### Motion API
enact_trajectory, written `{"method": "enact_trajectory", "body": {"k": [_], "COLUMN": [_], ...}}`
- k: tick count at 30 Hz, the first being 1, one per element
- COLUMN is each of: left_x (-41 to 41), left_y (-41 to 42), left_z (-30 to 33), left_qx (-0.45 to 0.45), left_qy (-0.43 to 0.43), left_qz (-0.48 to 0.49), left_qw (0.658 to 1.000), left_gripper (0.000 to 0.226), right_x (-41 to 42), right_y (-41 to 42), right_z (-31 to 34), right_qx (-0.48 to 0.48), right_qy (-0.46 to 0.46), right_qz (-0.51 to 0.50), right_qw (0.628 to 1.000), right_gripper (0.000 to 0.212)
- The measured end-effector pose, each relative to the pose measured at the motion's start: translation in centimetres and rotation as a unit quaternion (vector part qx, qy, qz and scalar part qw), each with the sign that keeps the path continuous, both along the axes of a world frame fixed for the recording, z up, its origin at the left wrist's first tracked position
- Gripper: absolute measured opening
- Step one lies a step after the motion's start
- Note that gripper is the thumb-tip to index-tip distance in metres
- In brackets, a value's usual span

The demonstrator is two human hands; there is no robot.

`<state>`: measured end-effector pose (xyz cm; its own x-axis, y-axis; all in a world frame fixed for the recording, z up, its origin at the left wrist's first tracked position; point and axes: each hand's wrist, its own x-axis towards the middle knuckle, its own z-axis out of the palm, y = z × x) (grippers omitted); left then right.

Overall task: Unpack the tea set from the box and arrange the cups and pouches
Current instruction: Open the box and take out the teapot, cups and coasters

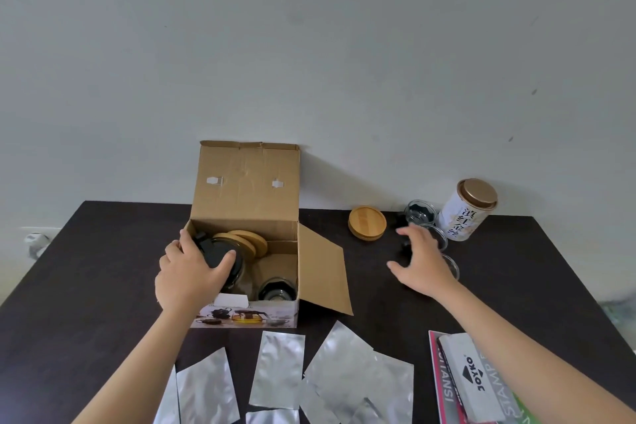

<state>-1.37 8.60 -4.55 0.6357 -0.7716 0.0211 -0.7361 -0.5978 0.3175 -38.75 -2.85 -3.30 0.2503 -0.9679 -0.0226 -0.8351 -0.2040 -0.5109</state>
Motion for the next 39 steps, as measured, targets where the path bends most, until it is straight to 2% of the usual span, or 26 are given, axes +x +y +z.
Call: {"method": "enact_trajectory", "body": {"k": [3,5,8,11,15,17,23,27,33,37,39], "left_x": [0.0,-0.3,-0.3,-0.3,-0.4,-0.4,-0.1,0.0,0.0,0.0,0.0], "left_y": [0.1,0.0,0.1,0.2,0.3,0.3,0.2,0.2,0.2,0.3,0.3], "left_z": [0.0,0.1,0.2,0.4,0.6,0.5,0.3,0.1,0.0,0.1,0.1], "left_qx": [-0.004,-0.004,-0.007,-0.014,-0.016,-0.015,-0.013,-0.017,-0.016,-0.022,-0.022], "left_qy": [0.002,0.002,0.006,0.009,0.006,0.004,0.002,0.001,0.006,0.011,0.010], "left_qz": [0.001,-0.007,-0.004,-0.004,-0.007,-0.008,-0.009,-0.009,-0.010,-0.011,-0.011], "left_qw": [1.000,1.000,1.000,1.000,1.000,1.000,1.000,1.000,1.000,1.000,1.000], "left_gripper": [0.099,0.099,0.100,0.099,0.099,0.099,0.100,0.100,0.101,0.100,0.100], "right_x": [5.7,9.2,14.8,19.3,22.9,23.8,25.0,25.0,24.7,24.2,23.9], "right_y": [1.1,1.9,2.9,3.3,3.3,3.3,3.2,3.3,3.3,2.6,2.2], "right_z": [3.0,4.5,5.6,5.3,3.6,2.8,2.1,1.7,1.9,4.0,5.5], "right_qx": [-0.016,0.011,0.057,0.103,0.185,0.188,0.226,0.223,0.140,0.108,0.081], "right_qy": [-0.078,-0.115,-0.108,0.007,0.201,0.277,0.365,0.362,0.342,0.289,0.249], "right_qz": [0.087,0.119,0.180,0.248,0.292,0.306,0.332,0.339,0.316,0.296,0.285], "right_qw": [0.993,0.986,0.976,0.963,0.917,0.891,0.840,0.839,0.874,0.904,0.922], "right_gripper": [0.059,0.052,0.049,0.050,0.021,0.016,0.036,0.034,0.027,0.057,0.066]}}
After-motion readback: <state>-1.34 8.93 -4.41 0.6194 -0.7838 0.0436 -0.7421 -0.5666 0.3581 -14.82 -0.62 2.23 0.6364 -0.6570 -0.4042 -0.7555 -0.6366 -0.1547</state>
